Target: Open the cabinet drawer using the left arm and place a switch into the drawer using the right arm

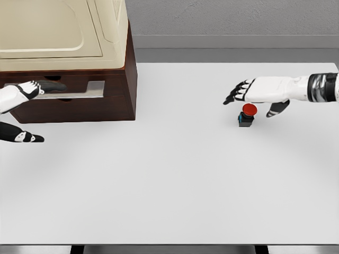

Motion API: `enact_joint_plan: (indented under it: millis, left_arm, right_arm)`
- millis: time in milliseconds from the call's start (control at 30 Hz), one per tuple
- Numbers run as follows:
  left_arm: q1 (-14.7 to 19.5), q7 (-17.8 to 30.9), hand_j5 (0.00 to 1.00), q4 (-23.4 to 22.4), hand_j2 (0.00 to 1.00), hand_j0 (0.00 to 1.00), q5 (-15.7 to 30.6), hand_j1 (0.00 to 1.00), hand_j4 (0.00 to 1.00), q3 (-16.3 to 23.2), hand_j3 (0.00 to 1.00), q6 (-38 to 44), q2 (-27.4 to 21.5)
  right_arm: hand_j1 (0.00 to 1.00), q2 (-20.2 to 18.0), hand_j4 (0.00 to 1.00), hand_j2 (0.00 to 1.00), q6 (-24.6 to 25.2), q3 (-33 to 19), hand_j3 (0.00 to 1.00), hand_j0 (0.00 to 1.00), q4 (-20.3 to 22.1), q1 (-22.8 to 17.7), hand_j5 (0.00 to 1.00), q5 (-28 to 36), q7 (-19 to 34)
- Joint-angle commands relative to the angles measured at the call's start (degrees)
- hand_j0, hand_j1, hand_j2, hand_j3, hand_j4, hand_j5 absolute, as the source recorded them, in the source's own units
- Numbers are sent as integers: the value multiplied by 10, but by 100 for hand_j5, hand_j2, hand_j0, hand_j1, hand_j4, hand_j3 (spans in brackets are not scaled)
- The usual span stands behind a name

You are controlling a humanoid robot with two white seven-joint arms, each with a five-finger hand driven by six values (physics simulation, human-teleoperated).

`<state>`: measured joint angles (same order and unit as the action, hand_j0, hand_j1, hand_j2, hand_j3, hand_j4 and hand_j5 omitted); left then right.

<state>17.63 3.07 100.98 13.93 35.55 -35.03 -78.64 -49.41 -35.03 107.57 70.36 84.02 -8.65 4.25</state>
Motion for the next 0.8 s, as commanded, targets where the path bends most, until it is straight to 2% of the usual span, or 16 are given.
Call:
enact_joint_plan:
  millis: [0, 267, 600, 767]
  left_arm:
    - [0, 0, 100, 0, 100, 100, 8, 100, 100, 1, 100, 0, 6]
    - [-2, 0, 100, -17, 100, 100, 30, 100, 100, 25, 100, 0, 9]
    - [-2, 6, 100, -50, 100, 100, 52, 100, 100, 36, 100, 0, 10]
    - [4, 14, 100, -49, 100, 100, 55, 100, 100, 35, 100, 0, 38]
  right_arm:
    - [100, 7, 100, 100, 0, 0, 100, 100, -7, 0, 100, 2, 1]
    - [100, 20, 100, 100, 0, 0, 100, 100, -42, -7, 100, -1, 3]
    - [100, 32, 100, 100, 0, 2, 100, 100, -38, -15, 100, -3, 4]
    - [100, 32, 100, 100, 0, 3, 100, 100, -41, -20, 100, -5, 5]
